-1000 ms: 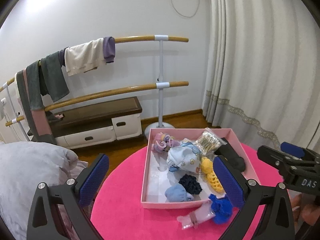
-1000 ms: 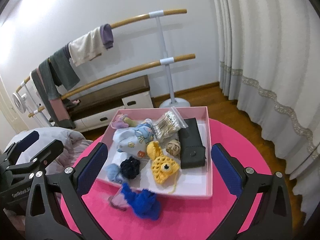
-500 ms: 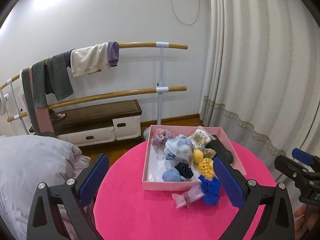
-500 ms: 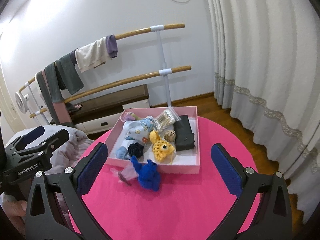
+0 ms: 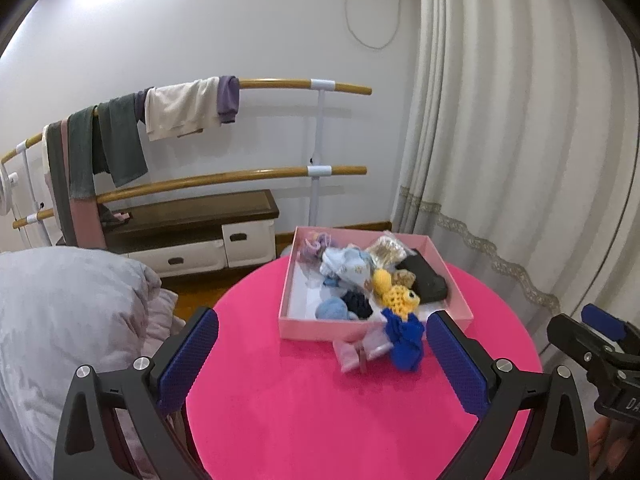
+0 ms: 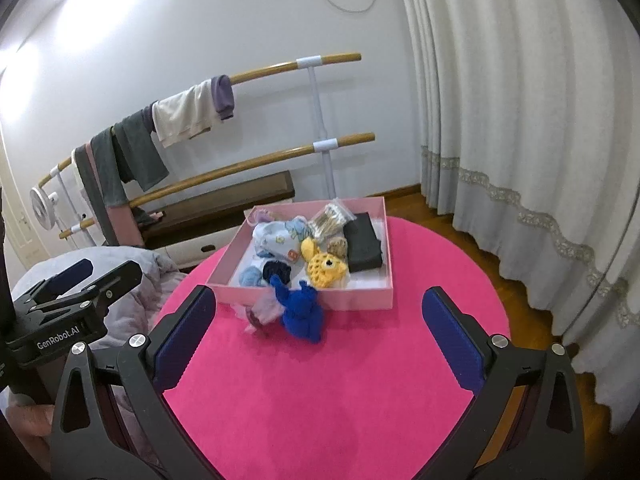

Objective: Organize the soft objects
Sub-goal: 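Withdraw both grippers from the box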

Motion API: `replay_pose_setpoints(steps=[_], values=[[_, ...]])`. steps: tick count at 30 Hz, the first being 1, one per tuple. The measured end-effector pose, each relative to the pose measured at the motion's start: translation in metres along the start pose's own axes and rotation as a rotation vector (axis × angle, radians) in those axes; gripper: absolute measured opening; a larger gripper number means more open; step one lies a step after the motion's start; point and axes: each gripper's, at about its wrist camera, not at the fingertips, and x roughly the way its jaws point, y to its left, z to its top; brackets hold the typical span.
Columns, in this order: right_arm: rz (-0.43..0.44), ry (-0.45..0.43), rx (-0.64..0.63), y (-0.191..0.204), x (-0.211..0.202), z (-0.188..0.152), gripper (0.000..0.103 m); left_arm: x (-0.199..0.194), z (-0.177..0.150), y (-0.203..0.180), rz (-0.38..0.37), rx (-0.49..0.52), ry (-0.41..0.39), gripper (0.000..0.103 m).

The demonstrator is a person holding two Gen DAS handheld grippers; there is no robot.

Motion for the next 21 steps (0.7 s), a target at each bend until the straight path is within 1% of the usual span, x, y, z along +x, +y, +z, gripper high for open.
replay_pose_setpoints(steps=[5, 12, 16, 21], values=[[0.004, 0.014, -0.002, 0.001, -0.002, -0.010, 0.103, -0.013, -0.012, 0.006, 0.002, -0.011, 0.015, 0.103], [-0.002, 0.036, -0.004, 0.002, 0.001, -0.019, 0.103, -0.019, -0.013, 0.012, 0.007, -0.023, 0.022, 0.103], [-0.004, 0.053, -0.004, 0.001, 0.008, -0.021, 0.103, -0.013, -0.015, 0.010, 0.006, -0.019, 0.035, 0.103], [-0.004, 0.086, -0.003, -0.002, 0.023, -0.024, 0.103, 0.002, -0.017, 0.010, 0.008, -0.010, 0.065, 0.103]])
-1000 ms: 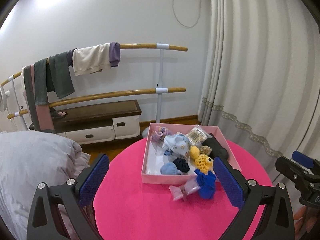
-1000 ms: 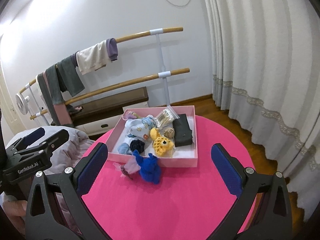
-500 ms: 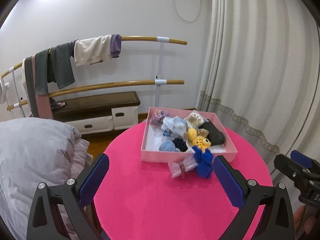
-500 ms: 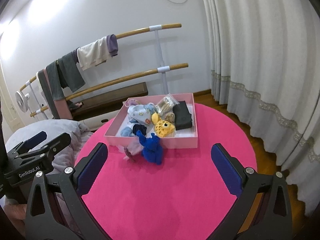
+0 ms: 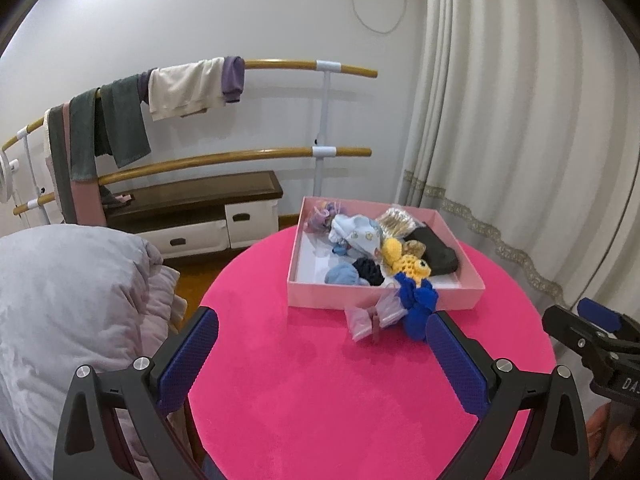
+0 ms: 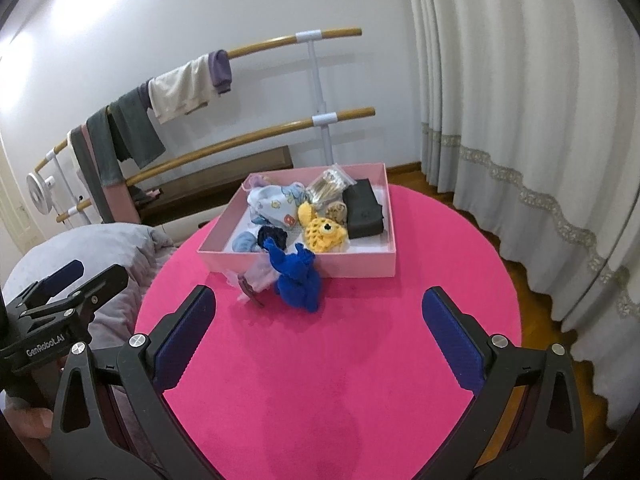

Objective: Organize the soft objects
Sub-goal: 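Withdraw both grippers from the box, then grasp the blue knitted cloth with the right gripper while the left grasps the clear plastic bow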

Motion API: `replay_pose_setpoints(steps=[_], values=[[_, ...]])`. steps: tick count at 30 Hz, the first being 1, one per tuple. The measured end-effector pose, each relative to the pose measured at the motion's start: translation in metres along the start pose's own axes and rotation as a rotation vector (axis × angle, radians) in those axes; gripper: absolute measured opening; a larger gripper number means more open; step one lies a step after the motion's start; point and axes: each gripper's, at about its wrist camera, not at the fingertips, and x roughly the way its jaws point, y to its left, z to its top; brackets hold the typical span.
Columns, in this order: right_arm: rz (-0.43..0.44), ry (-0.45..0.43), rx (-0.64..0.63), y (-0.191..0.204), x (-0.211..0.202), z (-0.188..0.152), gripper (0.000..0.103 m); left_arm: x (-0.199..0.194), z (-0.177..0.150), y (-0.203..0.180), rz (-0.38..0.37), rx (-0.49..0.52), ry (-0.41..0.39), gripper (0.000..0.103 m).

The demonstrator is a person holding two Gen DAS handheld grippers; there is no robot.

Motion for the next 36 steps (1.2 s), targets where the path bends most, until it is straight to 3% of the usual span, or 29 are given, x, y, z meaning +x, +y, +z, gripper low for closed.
replay_pose_setpoints(steps=[13, 36], values=[[0.013, 0.108, 0.018, -0.012, 0.059, -0.007, 0.103, 0.074, -0.008, -0.006, -0.021, 0.047, 0.125, 0.103], [0.104, 0.245, 0.055, -0.022, 0.156, -0.009, 0.103, 0.218, -0.017, -0.027, -0.061, 0.122, 0.238, 0.103]])
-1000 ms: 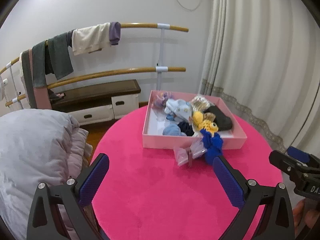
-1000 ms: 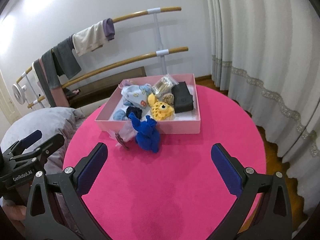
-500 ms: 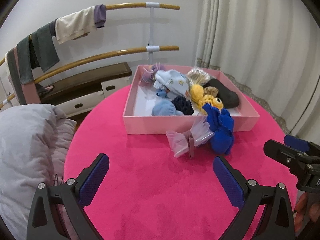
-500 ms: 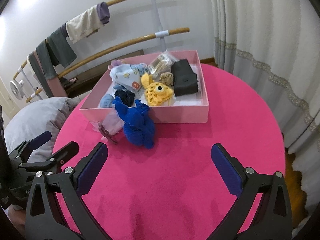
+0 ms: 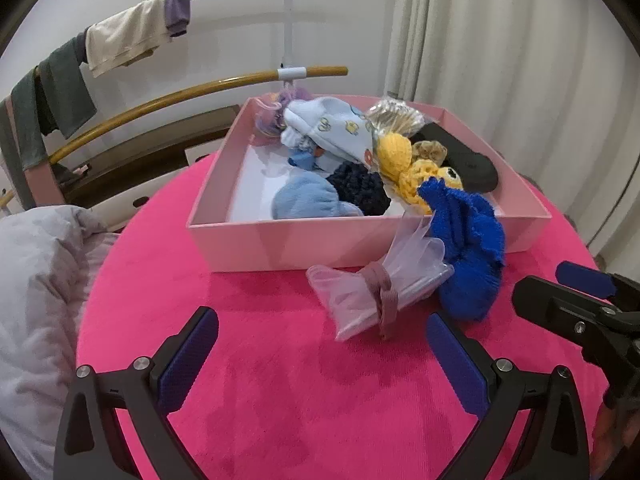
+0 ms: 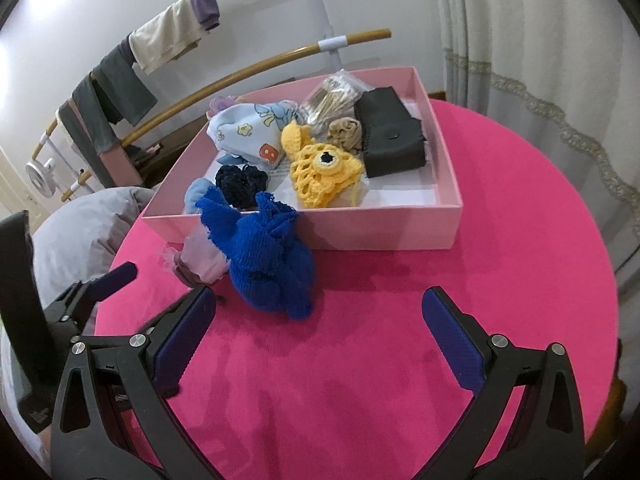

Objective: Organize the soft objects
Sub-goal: 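Grasp the blue knitted cloth with the right gripper while the left grasps the clear plastic bow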

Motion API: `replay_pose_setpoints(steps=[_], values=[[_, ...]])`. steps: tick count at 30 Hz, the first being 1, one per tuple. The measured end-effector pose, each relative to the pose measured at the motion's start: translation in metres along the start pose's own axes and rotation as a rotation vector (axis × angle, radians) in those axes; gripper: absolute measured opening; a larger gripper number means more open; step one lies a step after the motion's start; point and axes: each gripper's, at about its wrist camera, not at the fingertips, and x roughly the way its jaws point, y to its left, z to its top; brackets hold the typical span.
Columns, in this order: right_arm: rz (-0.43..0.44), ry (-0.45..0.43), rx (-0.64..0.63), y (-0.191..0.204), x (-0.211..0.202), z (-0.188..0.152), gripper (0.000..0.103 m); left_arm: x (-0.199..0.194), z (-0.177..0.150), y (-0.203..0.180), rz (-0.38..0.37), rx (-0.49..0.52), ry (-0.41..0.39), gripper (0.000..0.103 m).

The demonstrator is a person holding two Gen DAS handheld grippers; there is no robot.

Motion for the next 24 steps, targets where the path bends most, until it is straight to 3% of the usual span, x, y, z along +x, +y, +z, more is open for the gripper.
replay_pose_setpoints(steps=[6, 8, 10, 11, 18, 20, 24], values=[[0.050, 0.027, -0.015, 0.005, 0.019, 0.008, 0.098, 0.024, 0.012, -0.004, -0.022, 0.020, 0.007, 0.099], [0.057, 0.037, -0.014, 0.006, 0.025, 0.009, 0.093, 0.030, 0.014, -0.006, -0.046, 0.024, 0.010, 0.087], [0.066, 0.041, -0.007, 0.006, 0.028, 0.008, 0.080, 0.037, 0.015, -0.007, -0.102, 0.027, 0.039, 0.064], [0.070, 0.043, -0.004, 0.005, 0.030, 0.008, 0.078, 0.041, 0.015, -0.008, -0.134, 0.025, 0.054, 0.057], [0.102, 0.063, 0.005, 0.007, 0.038, 0.008, 0.071, 0.044, 0.014, 0.001, -0.156, -0.001, 0.050, 0.051], [0.101, 0.062, 0.004, 0.011, 0.038, 0.010, 0.071, 0.043, 0.014, 0.005, -0.141, -0.008, 0.050, 0.043], [0.122, 0.064, 0.021, 0.018, 0.044, 0.012, 0.071, 0.038, 0.007, 0.013, -0.113, -0.023, 0.048, 0.040]])
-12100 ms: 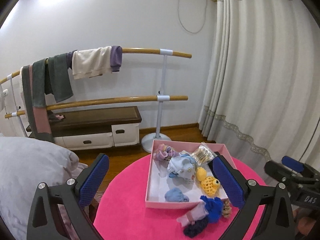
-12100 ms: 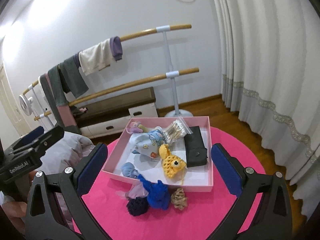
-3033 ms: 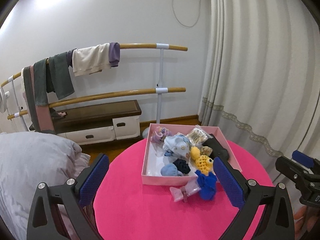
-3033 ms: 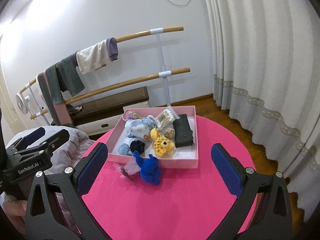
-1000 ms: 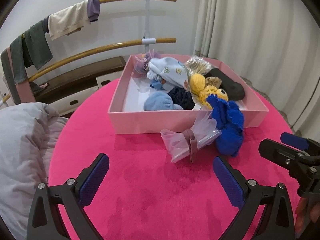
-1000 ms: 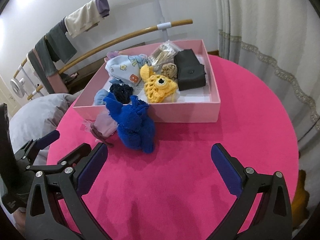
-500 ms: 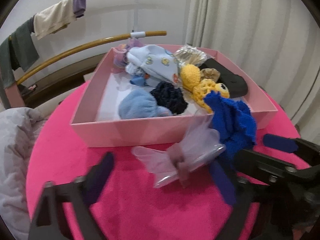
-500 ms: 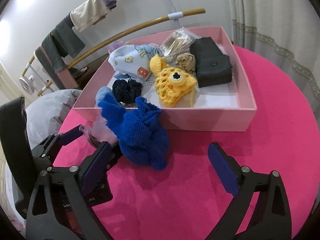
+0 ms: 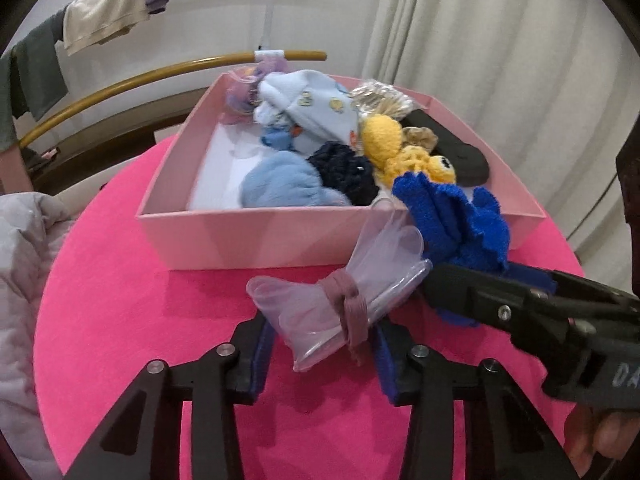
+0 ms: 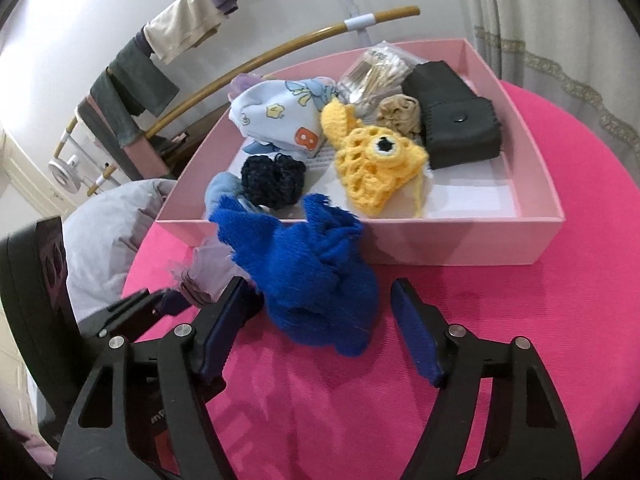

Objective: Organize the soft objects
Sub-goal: 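Grasp the blue knitted cloth with the right gripper while the left grasps the clear plastic bow, then carry both items into the pink box and open both grippers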

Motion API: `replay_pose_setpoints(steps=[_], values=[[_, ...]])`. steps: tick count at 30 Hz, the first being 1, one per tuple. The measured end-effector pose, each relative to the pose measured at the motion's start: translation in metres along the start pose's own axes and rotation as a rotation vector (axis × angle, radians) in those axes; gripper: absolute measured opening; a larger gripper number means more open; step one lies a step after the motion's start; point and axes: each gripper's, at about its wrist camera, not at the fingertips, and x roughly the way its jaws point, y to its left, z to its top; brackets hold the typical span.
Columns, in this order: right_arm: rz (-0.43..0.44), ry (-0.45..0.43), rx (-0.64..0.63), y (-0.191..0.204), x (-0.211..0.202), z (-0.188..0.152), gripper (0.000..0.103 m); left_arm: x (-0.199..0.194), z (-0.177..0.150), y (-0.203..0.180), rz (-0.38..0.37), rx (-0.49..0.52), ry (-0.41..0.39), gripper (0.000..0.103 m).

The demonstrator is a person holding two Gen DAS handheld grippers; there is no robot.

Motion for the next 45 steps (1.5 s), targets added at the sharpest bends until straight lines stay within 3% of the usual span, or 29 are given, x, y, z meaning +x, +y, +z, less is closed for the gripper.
replay_pose_setpoints(steps=[1, 2, 3, 8, 18, 30, 45], values=[[-0.007, 0.003, 0.002, 0.000, 0.002, 0.000, 0.066, -0.003, -0.001, 0.001, 0.005, -0.005, 0.000, 0.040], [-0.021, 0.004, 0.006, 0.000, 0.005, -0.001, 0.052, -0.004, -0.001, 0.003, 0.002, -0.012, 0.003, 0.040], [-0.038, 0.001, 0.017, -0.001, 0.007, -0.002, 0.046, -0.004, -0.001, 0.004, 0.002, -0.014, 0.004, 0.040], [-0.044, -0.029, 0.065, -0.011, 0.006, -0.009, 0.039, 0.001, 0.005, 0.000, 0.049, -0.004, 0.004, 0.044], [-0.072, -0.078, 0.079, -0.022, -0.029, -0.022, 0.038, -0.023, -0.005, 0.004, 0.013, -0.053, -0.027, 0.037], [-0.083, -0.166, 0.003, 0.009, -0.085, -0.036, 0.038, -0.106, -0.021, -0.001, 0.082, -0.044, -0.117, 0.038], [-0.076, -0.282, -0.071, 0.043, -0.153, -0.052, 0.038, -0.220, -0.056, -0.014, 0.093, -0.044, -0.226, 0.038]])
